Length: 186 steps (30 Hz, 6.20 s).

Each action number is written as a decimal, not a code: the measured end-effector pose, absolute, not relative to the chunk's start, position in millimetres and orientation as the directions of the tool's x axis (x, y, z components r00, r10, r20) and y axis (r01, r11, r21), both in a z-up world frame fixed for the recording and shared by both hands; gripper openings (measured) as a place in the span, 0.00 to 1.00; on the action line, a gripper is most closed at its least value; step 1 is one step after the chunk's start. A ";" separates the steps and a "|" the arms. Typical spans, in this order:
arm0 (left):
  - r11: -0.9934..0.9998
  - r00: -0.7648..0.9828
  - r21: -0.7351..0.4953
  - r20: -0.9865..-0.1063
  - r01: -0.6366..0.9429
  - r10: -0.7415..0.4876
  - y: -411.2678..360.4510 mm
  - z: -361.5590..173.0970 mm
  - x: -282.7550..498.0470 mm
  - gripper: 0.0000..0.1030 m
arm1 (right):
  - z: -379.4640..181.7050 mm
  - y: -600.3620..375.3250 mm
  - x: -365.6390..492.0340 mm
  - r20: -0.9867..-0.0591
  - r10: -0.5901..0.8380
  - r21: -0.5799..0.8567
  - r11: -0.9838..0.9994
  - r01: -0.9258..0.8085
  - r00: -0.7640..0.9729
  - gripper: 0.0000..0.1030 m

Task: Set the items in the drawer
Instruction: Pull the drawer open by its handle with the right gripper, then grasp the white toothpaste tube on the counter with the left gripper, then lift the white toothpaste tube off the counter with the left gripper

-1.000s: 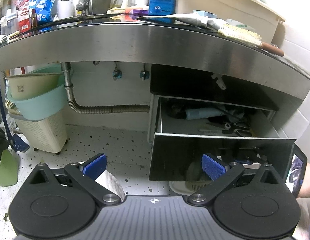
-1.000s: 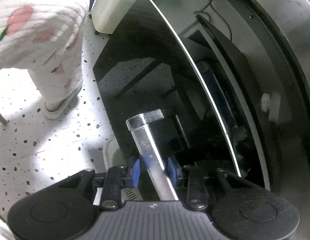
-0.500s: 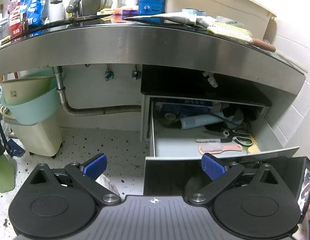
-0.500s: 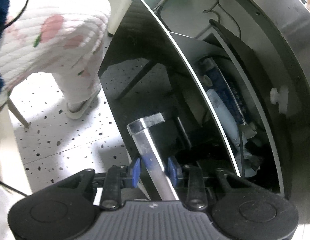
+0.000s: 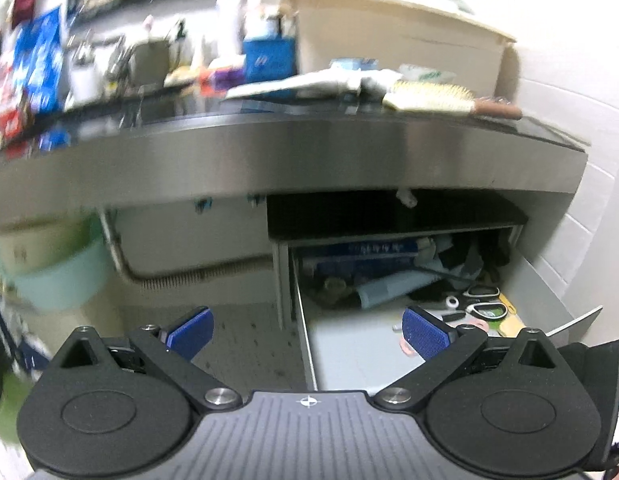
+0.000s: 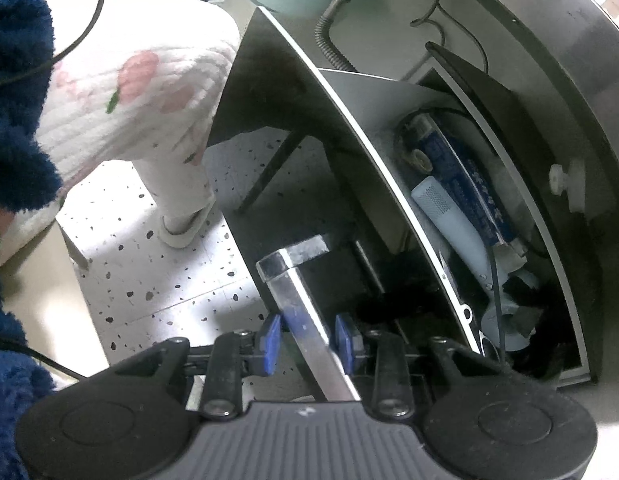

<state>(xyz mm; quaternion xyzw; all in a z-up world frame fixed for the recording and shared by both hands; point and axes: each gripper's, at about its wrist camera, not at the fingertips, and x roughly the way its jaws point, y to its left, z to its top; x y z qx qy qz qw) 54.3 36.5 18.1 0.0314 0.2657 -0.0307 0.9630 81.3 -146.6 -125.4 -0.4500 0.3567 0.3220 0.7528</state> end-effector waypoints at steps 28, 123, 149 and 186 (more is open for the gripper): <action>0.756 0.837 0.429 -0.469 0.494 -0.281 48.7 131.5 237.6 0.99 | -44.4 -216.6 66.8 -0.667 0.455 -0.002 0.791 -0.612 0.590 0.30; 0.890 0.801 0.148 -0.516 0.432 -0.303 39.8 145.2 250.1 0.31 | -47.7 -212.7 65.9 -0.608 0.533 0.202 0.820 -0.535 0.588 0.38; 0.664 0.897 0.656 -0.439 0.359 -0.052 -31.6 98.0 241.8 0.28 | -48.4 -222.6 63.9 -0.600 0.517 0.234 0.843 -0.485 0.610 0.40; 0.927 0.726 0.176 -0.675 0.330 -0.130 15.3 126.7 291.9 0.20 | -49.6 -223.1 62.6 -0.600 0.512 0.259 0.851 -0.457 0.614 0.48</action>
